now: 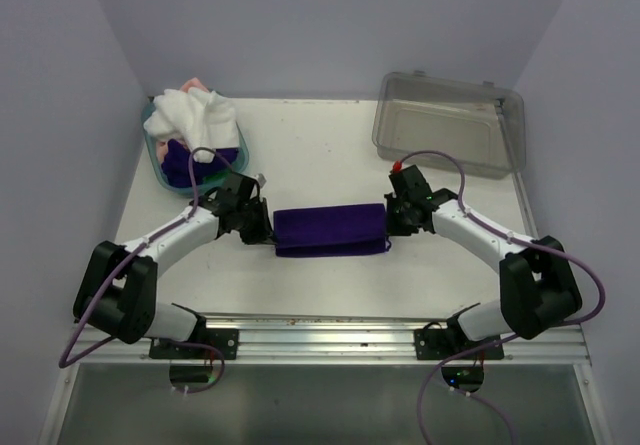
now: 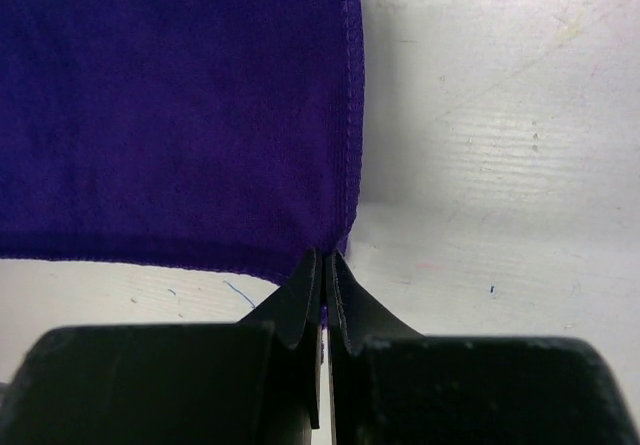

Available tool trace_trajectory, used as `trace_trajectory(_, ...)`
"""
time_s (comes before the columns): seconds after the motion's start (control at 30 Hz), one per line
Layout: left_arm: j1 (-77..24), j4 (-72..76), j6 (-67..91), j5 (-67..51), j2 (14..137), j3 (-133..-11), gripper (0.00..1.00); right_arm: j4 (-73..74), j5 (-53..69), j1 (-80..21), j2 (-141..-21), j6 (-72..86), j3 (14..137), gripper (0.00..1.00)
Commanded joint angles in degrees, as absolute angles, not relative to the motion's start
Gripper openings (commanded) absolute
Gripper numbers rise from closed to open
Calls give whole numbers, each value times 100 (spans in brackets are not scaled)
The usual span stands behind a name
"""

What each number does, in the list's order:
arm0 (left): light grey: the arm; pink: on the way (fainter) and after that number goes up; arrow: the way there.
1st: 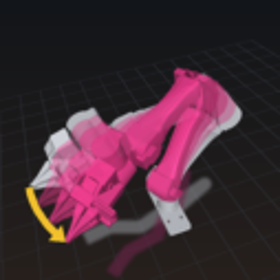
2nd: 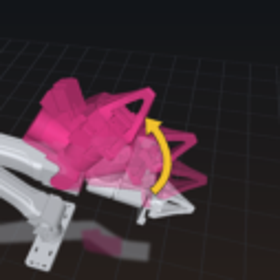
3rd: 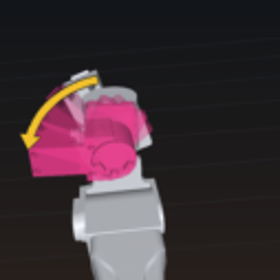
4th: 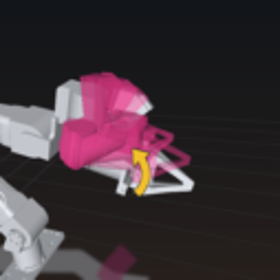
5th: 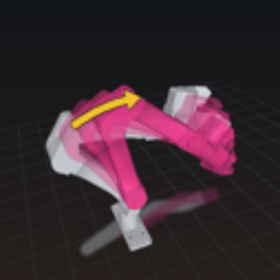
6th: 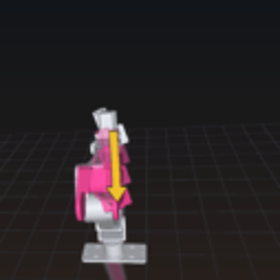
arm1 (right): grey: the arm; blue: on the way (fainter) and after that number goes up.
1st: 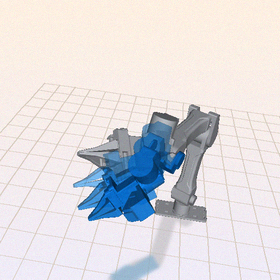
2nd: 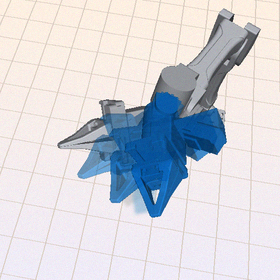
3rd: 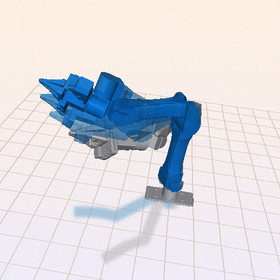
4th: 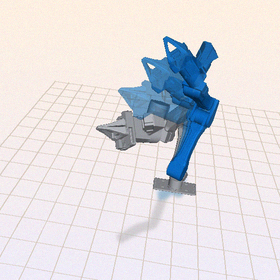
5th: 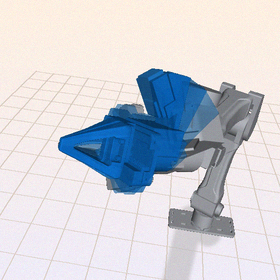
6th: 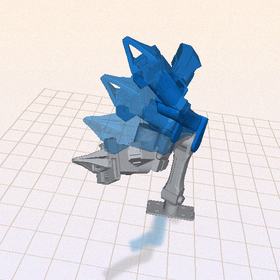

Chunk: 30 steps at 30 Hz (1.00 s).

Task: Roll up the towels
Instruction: Fold the towel

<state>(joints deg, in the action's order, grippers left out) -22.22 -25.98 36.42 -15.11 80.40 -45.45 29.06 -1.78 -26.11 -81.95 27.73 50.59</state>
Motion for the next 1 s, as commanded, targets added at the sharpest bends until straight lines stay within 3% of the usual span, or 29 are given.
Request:
trace_trajectory(0.0,-2303,-2241,3832,-1397,7805,-4360,0,2707,-132,-2646,-7989,2848,4949,0)
trace_trajectory(0.73,-2338,-2171,3814,-1283,8147,-4315,3,2426,-123,-2725,-8279,2918,4728,0)
trace_trajectory(0.8,-2338,-2188,3806,-1336,8191,-4333,9,2469,-132,-2733,-8262,2918,4755,18)
trace_trajectory(0.83,-2338,-2180,3823,-1379,8174,-4333,19,2522,-158,-2725,-8236,2892,4764,24)
trace_trajectory(0.87,-2338,-2188,3823,-1389,8139,-4350,25,2575,-184,-2733,-8192,2874,4772,36)
trace_trajectory(0.97,-2338,-2355,3815,-1292,7963,-4534,44,2786,-377,-2725,-7990,2804,4886,47)
